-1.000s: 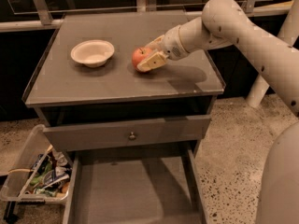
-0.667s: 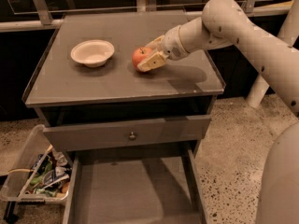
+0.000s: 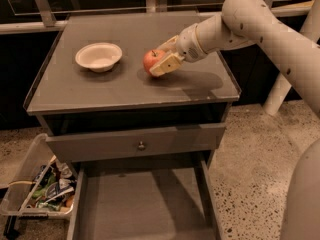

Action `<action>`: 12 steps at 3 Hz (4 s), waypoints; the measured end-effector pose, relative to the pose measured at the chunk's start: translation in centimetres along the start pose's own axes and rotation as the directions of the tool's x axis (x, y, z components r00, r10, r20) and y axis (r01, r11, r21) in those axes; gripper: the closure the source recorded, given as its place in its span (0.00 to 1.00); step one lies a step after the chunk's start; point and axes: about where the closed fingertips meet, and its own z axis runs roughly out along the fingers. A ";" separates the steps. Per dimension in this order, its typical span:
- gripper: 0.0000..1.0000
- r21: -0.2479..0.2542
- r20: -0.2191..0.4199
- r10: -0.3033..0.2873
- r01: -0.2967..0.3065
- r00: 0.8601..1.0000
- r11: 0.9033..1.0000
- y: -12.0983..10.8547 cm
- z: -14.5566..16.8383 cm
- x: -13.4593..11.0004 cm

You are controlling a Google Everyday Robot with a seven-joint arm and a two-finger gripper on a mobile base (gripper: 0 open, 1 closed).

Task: Place apple into middle drawer

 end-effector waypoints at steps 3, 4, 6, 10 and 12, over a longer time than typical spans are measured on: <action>1.00 0.071 -0.075 -0.017 0.022 0.997 0.997 3.6 -10.9 0.8; 1.00 0.126 -0.104 0.025 -0.012 0.994 0.992 7.3 -15.7 2.9; 1.00 0.095 -0.097 0.051 -0.042 0.994 0.995 8.6 -14.3 4.0; 1.00 0.072 -0.076 0.169 -0.164 0.983 0.984 18.6 -5.1 14.1; 1.00 0.106 -0.079 0.133 -0.124 0.988 0.987 20.2 -2.9 16.1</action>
Offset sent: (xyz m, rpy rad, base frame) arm -0.0644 -0.0951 0.0590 -0.1017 -0.0463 -0.0712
